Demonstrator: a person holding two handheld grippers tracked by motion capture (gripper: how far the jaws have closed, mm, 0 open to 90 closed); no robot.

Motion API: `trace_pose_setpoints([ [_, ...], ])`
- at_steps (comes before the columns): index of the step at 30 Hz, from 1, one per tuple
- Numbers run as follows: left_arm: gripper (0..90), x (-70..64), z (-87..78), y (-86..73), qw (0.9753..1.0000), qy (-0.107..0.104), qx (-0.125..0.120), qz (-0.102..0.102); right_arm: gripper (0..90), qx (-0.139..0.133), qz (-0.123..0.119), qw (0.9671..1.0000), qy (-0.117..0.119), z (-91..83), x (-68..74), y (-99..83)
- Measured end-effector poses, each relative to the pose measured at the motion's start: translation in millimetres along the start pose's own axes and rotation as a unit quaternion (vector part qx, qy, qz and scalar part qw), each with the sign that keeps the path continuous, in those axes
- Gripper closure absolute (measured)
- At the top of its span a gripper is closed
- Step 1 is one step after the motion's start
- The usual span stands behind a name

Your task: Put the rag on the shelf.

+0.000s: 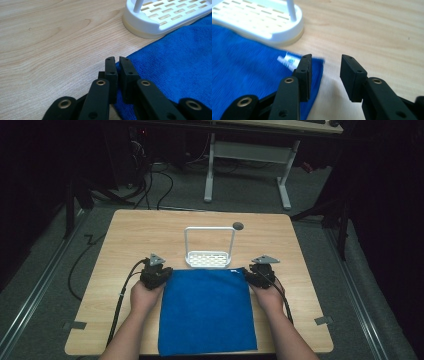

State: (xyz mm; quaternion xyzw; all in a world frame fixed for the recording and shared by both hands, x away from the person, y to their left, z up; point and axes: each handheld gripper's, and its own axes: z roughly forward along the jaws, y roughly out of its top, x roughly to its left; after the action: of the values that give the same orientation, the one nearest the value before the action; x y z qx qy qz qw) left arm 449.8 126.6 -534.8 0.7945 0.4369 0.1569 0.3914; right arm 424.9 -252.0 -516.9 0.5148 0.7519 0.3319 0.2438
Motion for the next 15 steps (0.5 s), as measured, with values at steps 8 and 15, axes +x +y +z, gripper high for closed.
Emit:
trace_pose_setpoints([
  [8,87.1,0.5,-0.2,-0.4,1.0000,-0.001,-0.001,-0.003,60.6,0.018,-0.004,0.9998,0.006,15.7,0.8,9.0],
  [15,87.1,1.0,-0.3,-0.4,1.0000,-0.003,-0.001,-0.004,60.1,0.030,-0.007,0.9993,0.023,19.3,3.7,3.8],
])
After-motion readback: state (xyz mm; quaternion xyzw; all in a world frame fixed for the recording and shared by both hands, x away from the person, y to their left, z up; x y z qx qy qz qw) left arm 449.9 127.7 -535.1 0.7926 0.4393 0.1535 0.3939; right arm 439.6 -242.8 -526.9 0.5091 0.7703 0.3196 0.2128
